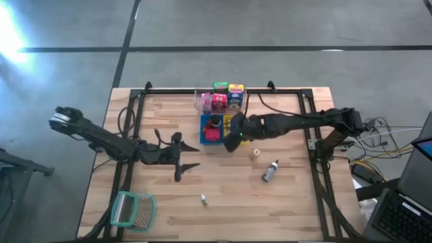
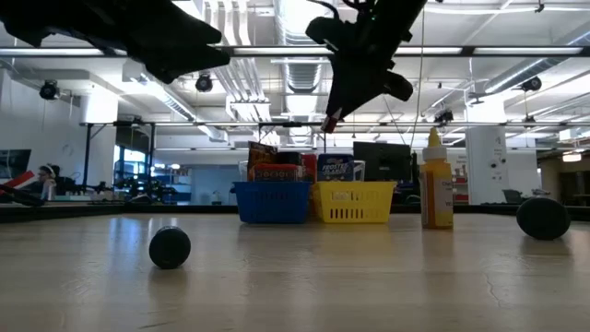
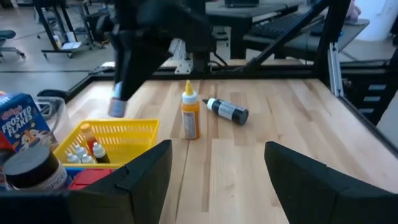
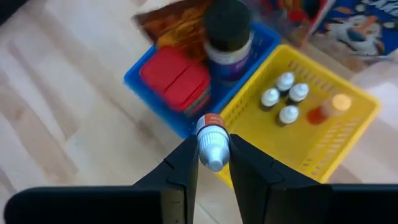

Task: Pick & Place Kitchen Items
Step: Put the small orange food coloring bottle into the yellow bin

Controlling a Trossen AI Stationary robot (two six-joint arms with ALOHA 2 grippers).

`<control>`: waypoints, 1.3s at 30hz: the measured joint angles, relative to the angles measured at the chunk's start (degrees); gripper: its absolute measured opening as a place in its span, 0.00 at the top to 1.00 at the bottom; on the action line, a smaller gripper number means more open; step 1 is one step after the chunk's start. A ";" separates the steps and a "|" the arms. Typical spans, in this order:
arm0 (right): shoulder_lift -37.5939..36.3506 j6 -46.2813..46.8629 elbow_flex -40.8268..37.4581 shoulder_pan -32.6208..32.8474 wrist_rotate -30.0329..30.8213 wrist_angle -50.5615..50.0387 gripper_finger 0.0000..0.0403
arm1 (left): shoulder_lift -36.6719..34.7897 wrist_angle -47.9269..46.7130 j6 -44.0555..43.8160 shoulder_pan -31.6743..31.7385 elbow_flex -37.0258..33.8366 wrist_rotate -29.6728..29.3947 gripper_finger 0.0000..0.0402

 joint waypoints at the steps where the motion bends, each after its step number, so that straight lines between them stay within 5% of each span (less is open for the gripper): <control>1: 0.14 0.56 0.00 -0.53 -0.39 0.09 0.82 | -0.28 0.08 -0.02 0.00 0.00 0.00 0.35; 39: 14.42 0.79 -0.07 -9.32 -4.68 3.03 0.80 | -0.61 -1.59 -0.06 -0.02 0.00 0.07 0.35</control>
